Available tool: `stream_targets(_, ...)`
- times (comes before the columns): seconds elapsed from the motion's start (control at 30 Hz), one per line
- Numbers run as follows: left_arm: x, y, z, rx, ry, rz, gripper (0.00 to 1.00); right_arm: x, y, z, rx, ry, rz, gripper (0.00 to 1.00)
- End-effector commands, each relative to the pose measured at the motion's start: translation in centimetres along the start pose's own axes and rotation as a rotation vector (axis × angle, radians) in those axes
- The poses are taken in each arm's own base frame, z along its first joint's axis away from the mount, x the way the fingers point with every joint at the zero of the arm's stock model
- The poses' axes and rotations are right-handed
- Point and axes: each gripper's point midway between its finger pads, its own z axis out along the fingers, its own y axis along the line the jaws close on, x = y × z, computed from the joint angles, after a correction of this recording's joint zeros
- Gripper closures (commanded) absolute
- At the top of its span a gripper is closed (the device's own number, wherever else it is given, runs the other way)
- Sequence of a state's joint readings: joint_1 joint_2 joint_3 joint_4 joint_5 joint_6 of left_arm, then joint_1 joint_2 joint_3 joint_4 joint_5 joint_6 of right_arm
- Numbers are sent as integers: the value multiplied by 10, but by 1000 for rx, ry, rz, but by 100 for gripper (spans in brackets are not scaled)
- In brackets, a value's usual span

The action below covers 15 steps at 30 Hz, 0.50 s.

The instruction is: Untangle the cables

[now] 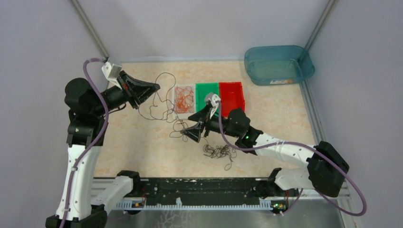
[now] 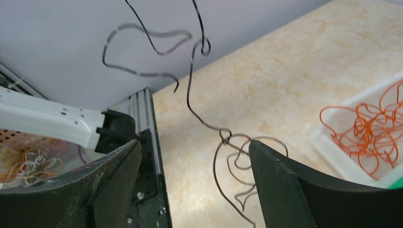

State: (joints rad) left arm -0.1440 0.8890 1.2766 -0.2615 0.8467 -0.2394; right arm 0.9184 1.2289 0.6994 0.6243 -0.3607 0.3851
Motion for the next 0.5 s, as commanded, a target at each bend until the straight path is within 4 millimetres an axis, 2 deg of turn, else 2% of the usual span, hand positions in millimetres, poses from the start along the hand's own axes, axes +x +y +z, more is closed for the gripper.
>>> stream_targets(0.0,-7,5,-2,-48,-2,19,100,20,-12,-4,28,38,-38,16)
stream_targets(0.17,-11,13,-2,-90,30,32,100,41,-24,-6,64,62,-43,16)
stream_targets(0.3,-16,30,2,-161,59,25,100,65,-33,1,78,117,-40,17)
stream_targets(0.47,-18,39,8,-168,92,34,100,79,-35,-1,101,125,-35,19)
